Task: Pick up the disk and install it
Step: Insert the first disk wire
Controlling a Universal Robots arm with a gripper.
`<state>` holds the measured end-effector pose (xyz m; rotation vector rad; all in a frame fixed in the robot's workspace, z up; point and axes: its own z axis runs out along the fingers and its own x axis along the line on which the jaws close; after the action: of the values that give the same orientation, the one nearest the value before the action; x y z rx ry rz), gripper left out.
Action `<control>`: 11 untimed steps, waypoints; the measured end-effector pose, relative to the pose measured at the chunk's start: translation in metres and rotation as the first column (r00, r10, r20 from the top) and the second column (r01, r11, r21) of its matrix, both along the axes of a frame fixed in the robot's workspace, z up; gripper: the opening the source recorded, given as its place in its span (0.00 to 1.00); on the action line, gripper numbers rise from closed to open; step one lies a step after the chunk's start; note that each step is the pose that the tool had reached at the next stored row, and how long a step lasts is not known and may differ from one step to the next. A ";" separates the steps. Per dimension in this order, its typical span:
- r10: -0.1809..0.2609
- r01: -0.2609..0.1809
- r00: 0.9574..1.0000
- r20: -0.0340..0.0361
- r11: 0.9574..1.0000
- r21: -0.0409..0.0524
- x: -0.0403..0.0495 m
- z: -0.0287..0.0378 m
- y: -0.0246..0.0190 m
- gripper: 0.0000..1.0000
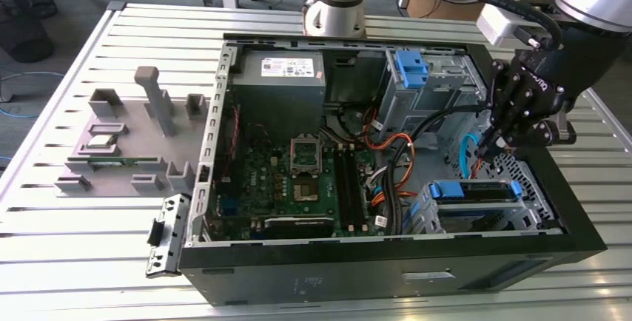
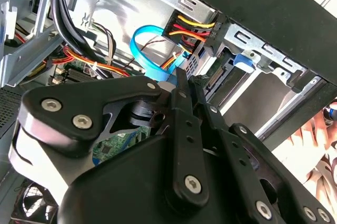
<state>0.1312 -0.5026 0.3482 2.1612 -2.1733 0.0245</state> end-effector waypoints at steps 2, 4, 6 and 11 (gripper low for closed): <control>0.003 -0.003 1.000 0.004 1.000 0.000 -0.0019 -0.0003 -0.0002 0.16; 0.006 -0.006 1.000 0.008 1.000 0.000 -0.0042 -0.0005 -0.0005 0.16; 0.008 -0.008 1.000 0.011 1.000 0.000 -0.0071 -0.0008 -0.0011 0.16; 0.012 -0.012 1.000 0.012 1.000 0.000 -0.0112 -0.0012 -0.0062 0.16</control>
<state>0.1199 -0.5088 0.3471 2.1797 -2.1668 0.0385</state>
